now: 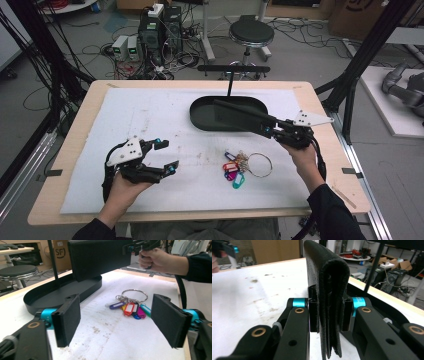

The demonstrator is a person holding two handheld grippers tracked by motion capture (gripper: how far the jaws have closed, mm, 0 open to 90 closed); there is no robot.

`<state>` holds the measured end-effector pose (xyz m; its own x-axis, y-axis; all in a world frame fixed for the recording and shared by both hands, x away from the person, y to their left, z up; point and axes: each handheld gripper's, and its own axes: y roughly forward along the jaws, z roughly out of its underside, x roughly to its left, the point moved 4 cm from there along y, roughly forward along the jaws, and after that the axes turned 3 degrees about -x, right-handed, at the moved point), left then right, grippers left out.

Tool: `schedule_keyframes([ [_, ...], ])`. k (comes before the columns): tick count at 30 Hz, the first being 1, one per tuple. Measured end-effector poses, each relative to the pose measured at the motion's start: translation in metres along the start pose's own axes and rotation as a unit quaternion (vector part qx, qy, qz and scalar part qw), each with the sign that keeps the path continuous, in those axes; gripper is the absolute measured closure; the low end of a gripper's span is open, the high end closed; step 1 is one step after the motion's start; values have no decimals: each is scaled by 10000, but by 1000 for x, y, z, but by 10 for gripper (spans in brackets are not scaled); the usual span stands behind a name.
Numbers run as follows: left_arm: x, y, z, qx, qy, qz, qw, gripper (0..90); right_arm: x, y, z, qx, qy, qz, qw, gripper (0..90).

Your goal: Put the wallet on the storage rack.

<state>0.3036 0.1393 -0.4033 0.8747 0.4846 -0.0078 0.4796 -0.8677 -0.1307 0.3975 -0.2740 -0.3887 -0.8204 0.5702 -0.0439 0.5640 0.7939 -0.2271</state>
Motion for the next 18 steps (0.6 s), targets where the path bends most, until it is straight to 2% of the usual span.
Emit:
schedule_keyframes([
  [2,1,-1,2,17,-37,-67,10000,235,-5,3,0,0,26,57,10000,763],
  [8,0,-1,5,12,-28,-23,10000,235,-16,15,-2,47,113,202,9997,763],
  [10,0,0,5,8,-9,-7,10000,235,-18,20,-3,-28,81,273,9996,763],
  [18,-1,3,5,-6,8,13,10000,235,-26,44,-4,65,181,290,9994,763],
])
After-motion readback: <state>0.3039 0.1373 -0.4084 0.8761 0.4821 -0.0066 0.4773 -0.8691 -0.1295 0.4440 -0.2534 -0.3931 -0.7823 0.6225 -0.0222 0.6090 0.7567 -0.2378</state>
